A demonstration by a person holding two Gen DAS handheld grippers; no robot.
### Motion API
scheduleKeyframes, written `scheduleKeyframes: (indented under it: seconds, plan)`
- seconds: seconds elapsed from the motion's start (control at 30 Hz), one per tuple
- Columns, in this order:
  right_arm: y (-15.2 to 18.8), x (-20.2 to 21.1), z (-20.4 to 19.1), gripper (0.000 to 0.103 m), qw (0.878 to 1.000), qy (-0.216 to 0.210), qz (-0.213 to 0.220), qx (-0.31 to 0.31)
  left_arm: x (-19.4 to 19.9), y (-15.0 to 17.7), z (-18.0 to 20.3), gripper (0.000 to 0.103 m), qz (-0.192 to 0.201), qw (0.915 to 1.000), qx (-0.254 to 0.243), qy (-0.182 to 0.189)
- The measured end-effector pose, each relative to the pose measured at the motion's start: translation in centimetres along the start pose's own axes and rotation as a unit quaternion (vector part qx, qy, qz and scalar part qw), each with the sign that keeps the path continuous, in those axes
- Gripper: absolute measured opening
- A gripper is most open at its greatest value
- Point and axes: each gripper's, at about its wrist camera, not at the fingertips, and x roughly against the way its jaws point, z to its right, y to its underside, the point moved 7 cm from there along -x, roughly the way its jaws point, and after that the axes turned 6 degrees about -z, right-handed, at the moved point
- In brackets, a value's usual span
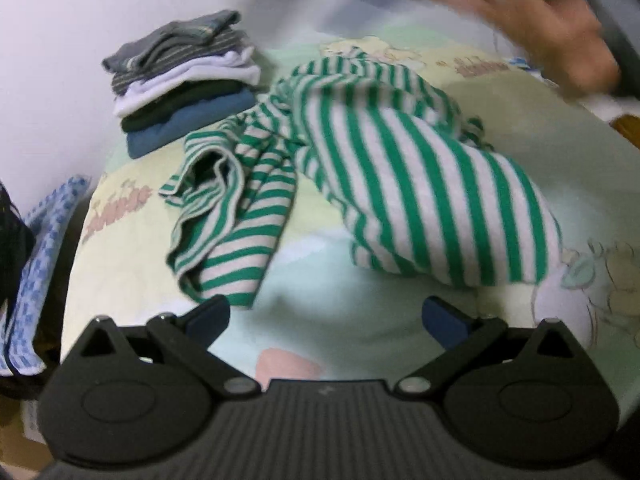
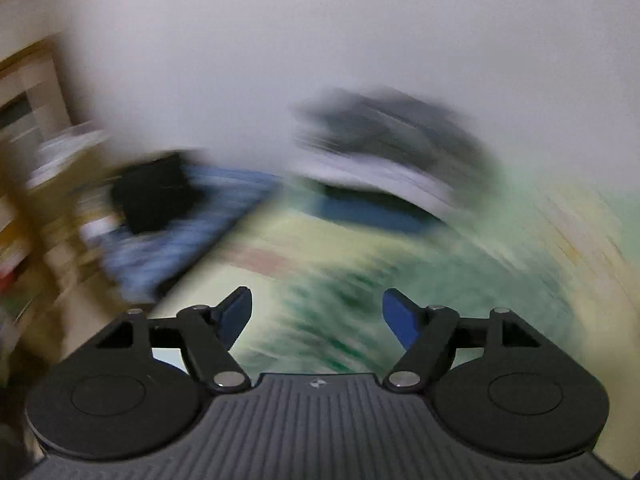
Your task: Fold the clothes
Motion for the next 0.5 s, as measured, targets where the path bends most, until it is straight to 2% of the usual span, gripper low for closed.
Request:
scheduleKeyframes:
  seconds: [0.07, 0.2, 0.23, 0.3, 0.37, 0.4, 0.43, 0.47, 0.5]
  plan:
    - [1.7, -1.0, 6.8, 0.075, 0.993, 0.077, -0.029, -0.09, -0.5, -1.0, -1.1, 0.102, 0.001, 0.9999, 0.011, -0.001]
    - [4.3, -2.7, 14.9, 0.075, 0.968, 0.105, -0.051, -0.22, -1.3, -3.2, -3.0, 0.102, 0.007, 0.9996, 0.028, -0.005]
    - [4.6, -3.3, 16.1, 0.075, 0.962, 0.105, -0.053, -0.248, -1.2, -3.8, -3.3, 0.102, 0.012, 0.9995, 0.031, -0.001]
    - [4.2, -4.1, 16.7, 0.076, 0.957, 0.11, -0.03, -0.269, -0.8, -4.8, -3.6, 0.102, 0.022, 0.9993, 0.032, 0.0]
    - [3.3, -5.1, 16.3, 0.074, 0.96, 0.104, -0.022, -0.259, -0.4, -5.5, -3.7, 0.102, 0.032, 0.999, 0.03, -0.006]
    - [2.8, -5.7, 15.9, 0.067, 0.963, 0.1, -0.02, -0.251, -0.3, -5.8, -3.7, 0.102, 0.036, 0.9988, 0.031, -0.009]
    - [2.2, -6.3, 15.7, 0.054, 0.965, 0.09, -0.02, -0.246, -0.1, -5.7, -4.0, 0.102, 0.038, 0.9986, 0.033, -0.013]
    - [1.6, -6.8, 15.4, 0.008, 0.967, 0.076, -0.021, -0.242, 0.0, -5.6, -4.3, 0.102, 0.039, 0.9984, 0.036, -0.017]
    - [1.0, -7.2, 15.1, 0.01, 0.968, 0.066, -0.02, -0.241, 0.2, -5.6, -4.6, 0.102, 0.04, 0.9982, 0.039, -0.02]
